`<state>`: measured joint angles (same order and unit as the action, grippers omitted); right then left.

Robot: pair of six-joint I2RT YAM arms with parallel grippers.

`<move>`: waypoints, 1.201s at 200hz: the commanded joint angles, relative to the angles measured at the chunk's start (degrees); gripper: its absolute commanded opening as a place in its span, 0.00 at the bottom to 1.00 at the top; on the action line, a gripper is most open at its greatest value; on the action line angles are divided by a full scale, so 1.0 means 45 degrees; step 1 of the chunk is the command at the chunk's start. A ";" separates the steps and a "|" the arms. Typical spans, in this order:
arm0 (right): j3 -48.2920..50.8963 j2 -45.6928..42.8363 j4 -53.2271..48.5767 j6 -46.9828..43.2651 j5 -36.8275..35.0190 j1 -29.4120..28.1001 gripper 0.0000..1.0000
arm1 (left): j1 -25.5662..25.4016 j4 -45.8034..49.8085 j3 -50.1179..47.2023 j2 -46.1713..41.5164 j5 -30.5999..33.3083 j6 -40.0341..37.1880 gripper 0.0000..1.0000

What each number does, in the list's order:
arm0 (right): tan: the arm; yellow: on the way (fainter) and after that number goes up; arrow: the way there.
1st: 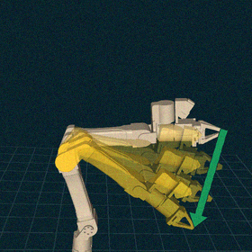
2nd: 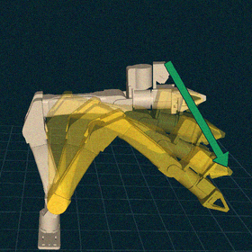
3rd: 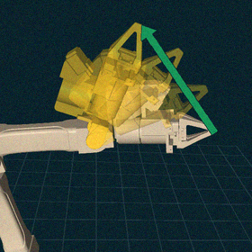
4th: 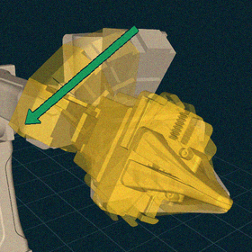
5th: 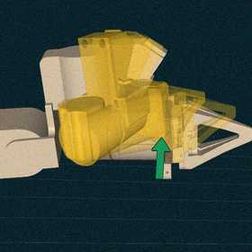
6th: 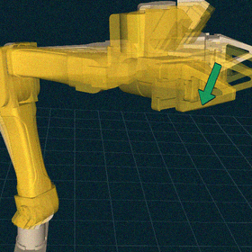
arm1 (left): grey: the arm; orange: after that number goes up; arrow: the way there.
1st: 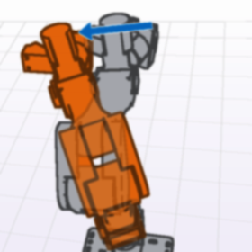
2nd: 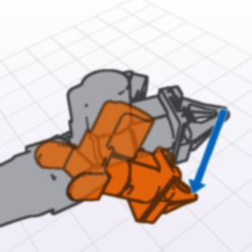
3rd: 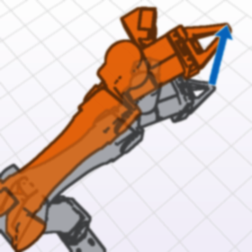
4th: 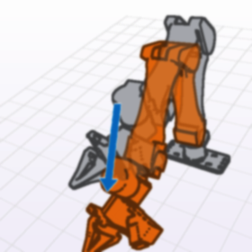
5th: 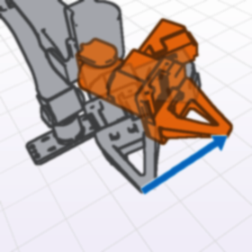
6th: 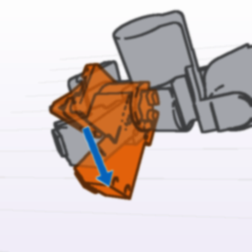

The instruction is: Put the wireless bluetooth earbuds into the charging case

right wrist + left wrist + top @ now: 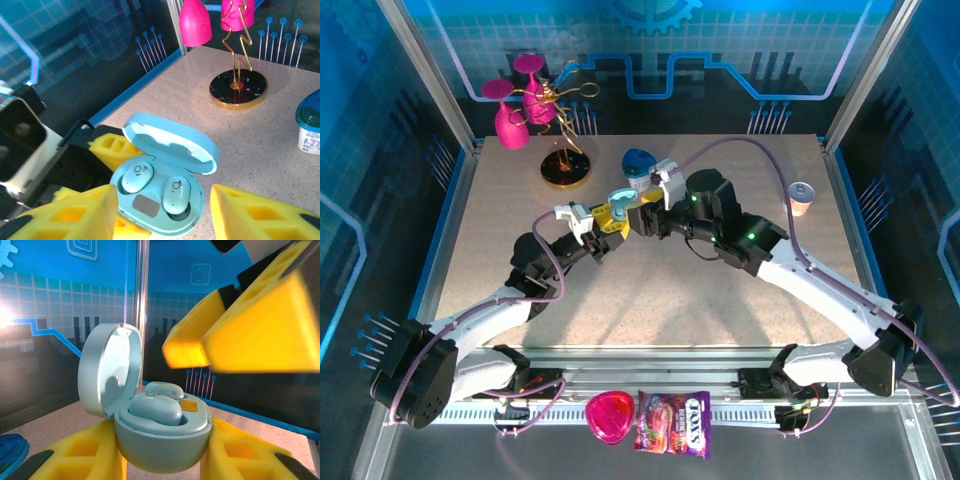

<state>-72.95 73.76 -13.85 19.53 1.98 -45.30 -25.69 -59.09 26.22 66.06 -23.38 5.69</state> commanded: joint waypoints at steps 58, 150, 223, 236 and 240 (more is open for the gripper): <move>-0.0358 -0.0715 -0.0329 0.0863 0.0669 0.0873 0.79 | -0.0066 -0.0715 0.0073 -0.0128 -0.1859 -0.1598 0.32; -0.1848 0.0953 -0.2663 0.1029 0.1851 0.1639 0.76 | -0.0072 -0.0378 0.0005 -0.0349 -0.2370 -0.1971 0.33; -0.0076 -0.0489 -0.1526 0.1290 0.2584 0.1638 0.76 | -0.0072 -0.0662 -0.0045 -0.0245 -0.1459 -0.1404 0.32; 0.0271 -0.0771 -0.0976 0.1856 0.3064 0.1771 0.76 | -0.0067 -0.0724 -0.0045 -0.0204 -0.1471 -0.1355 0.32; 0.0401 -0.0845 -0.0748 0.2061 0.3307 0.1857 0.76 | -0.0069 -0.0778 -0.0040 -0.0184 -0.1495 -0.1320 0.32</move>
<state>-73.67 72.95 -21.82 25.10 12.14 -38.13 -25.67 -59.31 26.09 65.36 -30.76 -1.41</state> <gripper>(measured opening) 0.763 0.347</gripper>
